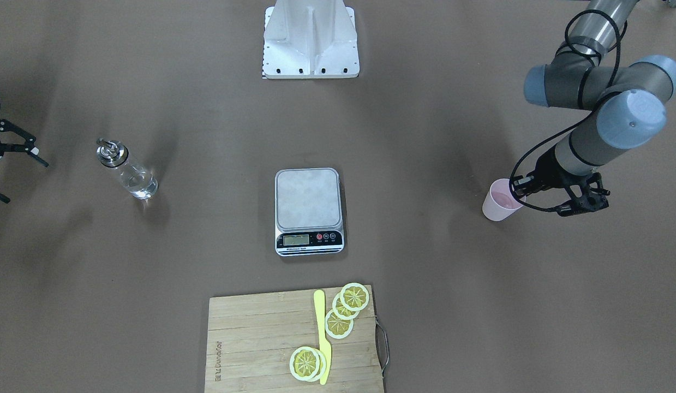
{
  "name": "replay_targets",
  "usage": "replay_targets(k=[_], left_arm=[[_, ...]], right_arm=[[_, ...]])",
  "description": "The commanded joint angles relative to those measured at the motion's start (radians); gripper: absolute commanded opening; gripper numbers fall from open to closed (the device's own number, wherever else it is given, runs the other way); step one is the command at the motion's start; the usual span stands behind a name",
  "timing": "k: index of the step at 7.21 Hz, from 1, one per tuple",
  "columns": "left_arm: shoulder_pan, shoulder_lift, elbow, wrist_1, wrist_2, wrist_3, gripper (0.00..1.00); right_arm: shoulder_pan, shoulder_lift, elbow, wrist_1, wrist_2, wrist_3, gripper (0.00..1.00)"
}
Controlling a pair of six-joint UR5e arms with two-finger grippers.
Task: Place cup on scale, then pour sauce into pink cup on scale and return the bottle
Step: 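Lift the pink cup with the left gripper while right grasps the sauce bottle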
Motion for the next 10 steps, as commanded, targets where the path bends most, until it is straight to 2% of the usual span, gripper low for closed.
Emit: replay_targets(k=[1, 3, 5, 7, 8, 10], left_arm=[[0.001, -0.002, -0.005, 0.001, 0.000, 0.001, 0.04], [0.001, -0.007, -0.032, 0.010, -0.006, -0.004, 0.00], [0.000, -0.022, -0.073, 0.041, -0.006, -0.010, 0.00], [0.001, -0.156, -0.128, 0.322, -0.008, -0.010, 0.00], [0.004, -0.219, -0.127, 0.399, -0.009, -0.032, 0.00], [0.041, -0.301, -0.110, 0.411, -0.011, -0.198, 0.00]], right_arm=[[-0.082, 0.016, -0.007, 0.110, -0.056, 0.117, 1.00], [-0.185, 0.025, -0.016, 0.161, -0.145, 0.159, 1.00], [-0.213, 0.027, -0.018, 0.166, -0.159, 0.162, 1.00], [-0.225, 0.027, -0.018, 0.171, -0.159, 0.187, 1.00], [-0.242, 0.026, -0.019, 0.212, -0.162, 0.233, 1.00], [-0.265, 0.027, -0.024, 0.244, -0.197, 0.250, 1.00]])
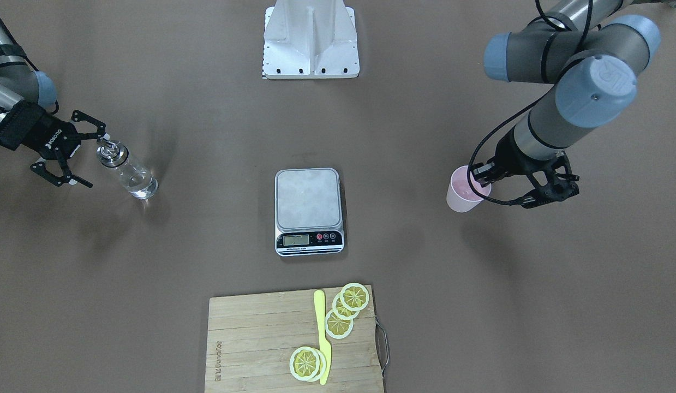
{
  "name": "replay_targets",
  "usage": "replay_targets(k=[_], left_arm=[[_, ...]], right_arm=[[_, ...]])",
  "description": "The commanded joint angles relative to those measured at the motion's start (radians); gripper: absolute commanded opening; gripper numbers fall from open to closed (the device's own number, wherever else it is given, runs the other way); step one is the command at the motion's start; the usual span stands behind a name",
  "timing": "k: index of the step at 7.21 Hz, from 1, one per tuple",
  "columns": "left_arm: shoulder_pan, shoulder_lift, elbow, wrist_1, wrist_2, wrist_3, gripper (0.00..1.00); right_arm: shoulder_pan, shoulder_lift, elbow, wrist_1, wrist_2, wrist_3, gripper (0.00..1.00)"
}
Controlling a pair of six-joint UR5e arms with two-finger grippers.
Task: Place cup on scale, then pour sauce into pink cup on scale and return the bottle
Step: 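Carry the pink cup onto the scale with the left gripper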
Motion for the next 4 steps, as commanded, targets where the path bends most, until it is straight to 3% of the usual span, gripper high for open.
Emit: replay_targets(k=[1, 4], left_arm=[[0.028, -0.091, 0.038, 0.018, -0.001, -0.135, 0.00], [0.087, -0.280, 0.177, 0.018, 0.001, -0.290, 0.00]], right_arm=[[-0.037, 0.003, -0.001, 0.015, -0.052, 0.009, 1.00], [-0.085, 0.022, -0.011, 0.013, -0.113, 0.004, 1.00]])
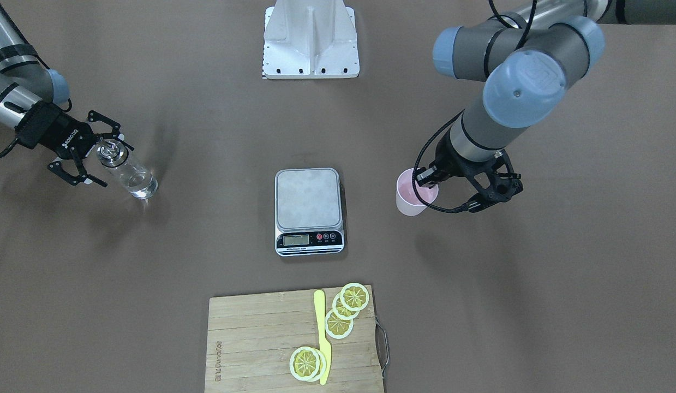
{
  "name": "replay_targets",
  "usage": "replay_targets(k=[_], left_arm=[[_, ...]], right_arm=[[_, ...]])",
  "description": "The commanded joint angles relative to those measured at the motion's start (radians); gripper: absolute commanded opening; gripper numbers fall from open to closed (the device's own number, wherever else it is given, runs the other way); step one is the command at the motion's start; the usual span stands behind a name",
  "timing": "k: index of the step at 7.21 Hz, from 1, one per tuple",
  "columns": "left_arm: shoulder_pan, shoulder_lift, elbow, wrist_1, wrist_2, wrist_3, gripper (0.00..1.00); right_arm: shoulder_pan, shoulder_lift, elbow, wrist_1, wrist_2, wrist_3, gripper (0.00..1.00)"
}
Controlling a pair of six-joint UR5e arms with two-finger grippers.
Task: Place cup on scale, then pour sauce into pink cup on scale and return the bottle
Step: 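Carry the pink cup onto the scale with the left gripper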
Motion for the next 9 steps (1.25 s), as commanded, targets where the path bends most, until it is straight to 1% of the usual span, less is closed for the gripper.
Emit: replay_targets(k=[1, 4, 6, 7, 8, 9], left_arm=[[0.043, -0.126, 0.097, -0.003, 0.002, -0.108, 0.00], [0.132, -0.211, 0.114, -0.009, 0.010, -0.260, 0.00], [0.163, -0.278, 0.173, -0.017, 0.029, -0.301, 0.00], [0.175, -0.280, 0.203, -0.067, 0.068, -0.314, 0.00], [0.176, -0.279, 0.238, -0.116, 0.076, -0.314, 0.00], [0.177, -0.280, 0.258, -0.139, 0.076, -0.312, 0.00]], right_arm=[[-0.016, 0.018, -0.012, 0.000, -0.022, -0.006, 1.00], [-0.018, 0.039, -0.013, 0.000, -0.036, -0.014, 0.99], [-0.018, 0.038, -0.013, 0.000, -0.044, -0.030, 0.86], [-0.018, 0.036, -0.013, 0.000, -0.053, -0.033, 0.80], [-0.018, 0.036, -0.013, 0.000, -0.056, -0.034, 0.75], [-0.016, 0.036, -0.013, 0.000, -0.058, -0.035, 0.72]])
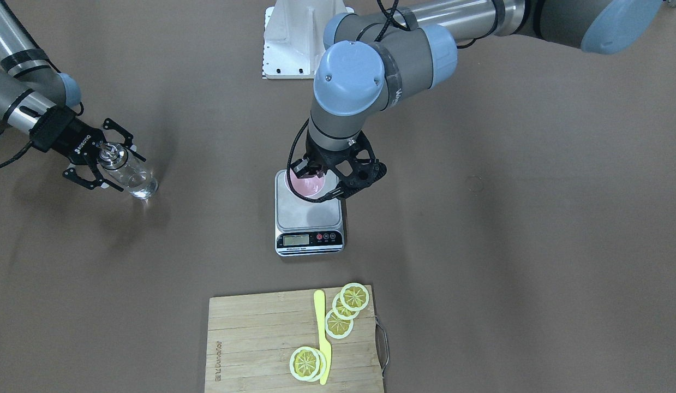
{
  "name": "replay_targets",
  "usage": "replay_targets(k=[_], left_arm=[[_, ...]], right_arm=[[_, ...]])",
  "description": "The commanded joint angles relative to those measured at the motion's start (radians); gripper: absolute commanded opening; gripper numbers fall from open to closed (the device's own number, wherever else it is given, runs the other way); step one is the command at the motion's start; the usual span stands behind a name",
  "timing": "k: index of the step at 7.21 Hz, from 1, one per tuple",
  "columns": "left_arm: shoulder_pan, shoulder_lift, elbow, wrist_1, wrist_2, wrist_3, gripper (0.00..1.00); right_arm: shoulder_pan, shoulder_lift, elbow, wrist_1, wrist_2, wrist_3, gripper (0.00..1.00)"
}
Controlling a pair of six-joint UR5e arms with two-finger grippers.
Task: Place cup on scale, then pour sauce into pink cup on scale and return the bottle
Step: 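Carry the pink cup onto the scale with the left gripper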
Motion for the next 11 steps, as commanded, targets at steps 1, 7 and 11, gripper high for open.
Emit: replay_targets(k=[1, 7, 11], left_arm=[[0.012, -0.001, 0.033, -0.045, 0.009, -0.001, 0.00], [0.043, 0.007, 0.035, -0.067, 0.043, -0.003, 0.00], [0.052, 0.001, 0.047, -0.085, 0.044, -0.001, 0.00]], right_arm=[[0.001, 0.000, 0.000, 0.000, -0.008, -0.009, 0.64], [0.046, 0.026, 0.011, -0.049, 0.007, -0.060, 0.36], [0.084, 0.133, 0.078, -0.333, 0.009, -0.160, 0.36]])
